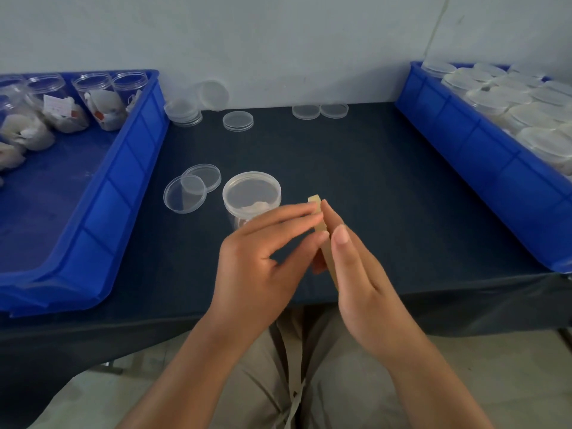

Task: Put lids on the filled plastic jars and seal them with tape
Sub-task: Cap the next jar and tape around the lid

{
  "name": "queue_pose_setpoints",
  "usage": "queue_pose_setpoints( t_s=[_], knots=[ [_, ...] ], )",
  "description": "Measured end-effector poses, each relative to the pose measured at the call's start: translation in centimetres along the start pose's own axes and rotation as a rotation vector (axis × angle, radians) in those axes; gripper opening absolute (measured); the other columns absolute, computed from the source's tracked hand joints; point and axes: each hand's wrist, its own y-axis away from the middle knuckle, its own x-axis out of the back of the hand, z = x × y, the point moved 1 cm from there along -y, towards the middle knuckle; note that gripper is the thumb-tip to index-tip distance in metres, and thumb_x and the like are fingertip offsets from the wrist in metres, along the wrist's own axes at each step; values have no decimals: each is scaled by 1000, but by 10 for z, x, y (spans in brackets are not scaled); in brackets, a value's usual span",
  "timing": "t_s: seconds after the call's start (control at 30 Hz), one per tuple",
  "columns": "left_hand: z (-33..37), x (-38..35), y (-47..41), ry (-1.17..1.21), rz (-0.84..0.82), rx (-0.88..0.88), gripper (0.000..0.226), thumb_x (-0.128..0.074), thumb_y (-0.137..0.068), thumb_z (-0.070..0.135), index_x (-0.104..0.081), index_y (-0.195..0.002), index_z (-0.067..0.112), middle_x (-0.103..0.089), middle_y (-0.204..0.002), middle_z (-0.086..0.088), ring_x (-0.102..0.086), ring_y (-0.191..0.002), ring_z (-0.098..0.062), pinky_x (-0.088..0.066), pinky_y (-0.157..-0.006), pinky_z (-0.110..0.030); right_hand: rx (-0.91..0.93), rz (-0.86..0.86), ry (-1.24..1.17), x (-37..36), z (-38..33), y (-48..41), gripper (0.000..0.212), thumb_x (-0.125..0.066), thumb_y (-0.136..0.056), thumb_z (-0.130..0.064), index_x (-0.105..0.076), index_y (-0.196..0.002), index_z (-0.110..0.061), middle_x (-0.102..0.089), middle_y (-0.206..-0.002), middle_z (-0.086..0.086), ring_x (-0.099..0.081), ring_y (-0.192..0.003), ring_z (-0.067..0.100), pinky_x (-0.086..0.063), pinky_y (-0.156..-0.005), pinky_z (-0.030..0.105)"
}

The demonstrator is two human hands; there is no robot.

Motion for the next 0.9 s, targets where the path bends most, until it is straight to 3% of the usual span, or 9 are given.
queue_pose_setpoints(
  t_s=[0.1, 0.23, 0.33, 0.4, 0.43, 0.53, 0.67, 0.8, 0.9],
  knots=[
    [1, 3, -2, 113, -12, 126, 15, -74, -95, 22, -81, -107, 17, -77, -115, 13, -71, -112, -3, -53, -92, -17, 16, 11, 96, -4, 5, 2, 71, -23, -103, -76, -34, -163, -40, -50, -127, -31, -45, -126, -5, -38, -117, 32],
    [-7, 8, -10, 49, -105, 147, 17, -69, -96, 32, -80, -99, 18, -71, -106, 13, -69, -99, -8, -51, -80, -12, 13, 22, 159, -6, 12, 5, 64, -22, -104, -72, -24, -162, -45, -41, -158, -31, -34, -149, -5, -34, -124, 38],
    [-16, 6, -10, -141, -195, 59, 25, -61, -102, 34, -73, -98, 12, -65, -102, 9, -64, -87, -14, -51, -71, -22, 18, 28, 286, -7, 8, 5, 51, -16, -101, -78, -24, -150, -68, -56, -132, -30, -47, -128, -14, -36, -110, 12],
    [-17, 4, -8, -174, -199, 39, 25, -57, -105, 33, -69, -97, 12, -63, -99, 11, -61, -84, -15, -49, -67, -23, 16, 27, 284, -6, 11, 4, 63, -17, -100, -78, -24, -159, -55, -52, -147, -30, -41, -136, -17, -30, -111, 7],
    [-17, 2, -7, -129, -201, 59, 24, -56, -105, 33, -67, -96, 14, -63, -97, 14, -61, -83, -14, -47, -67, -20, -3, 23, 278, -4, 12, 3, 70, -18, -100, -77, -21, -163, -48, -50, -148, -32, -40, -137, -17, -30, -111, 7],
    [-14, -2, -1, 65, -201, 171, 18, -57, -106, 32, -65, -94, 22, -62, -85, 20, -62, -79, -9, -44, -68, -11, -47, 42, 268, 2, 14, 0, 65, -19, -99, -75, -19, -160, -55, -54, -113, -27, -52, -108, -8, -42, -102, 20],
    [-12, -4, 6, 165, -191, 266, 12, -67, -98, 45, -63, -104, 35, -66, -96, 18, -68, -89, -8, -52, -69, -15, -62, 33, 285, 5, 11, 0, 53, -13, -96, -79, -26, -146, -67, -51, -150, -18, -50, -136, -3, -43, -115, 31],
    [-12, -1, 2, 76, -107, 216, 15, -70, -91, 48, -61, -102, 41, -66, -101, 21, -68, -97, -5, -55, -72, -13, -52, -11, 266, 1, 11, 2, 62, -13, -98, -80, -31, -151, -54, -57, -144, -16, -53, -135, 3, -46, -112, 36],
    [-14, 1, -1, -10, -112, 137, 15, -71, -95, 39, -70, -107, 31, -67, -101, 25, -68, -96, -4, -56, -71, -16, -22, -30, 227, -1, 11, 2, 64, -14, -99, -80, -37, -150, -48, -64, -124, -20, -62, -117, 4, -48, -96, 28]
  ],
)
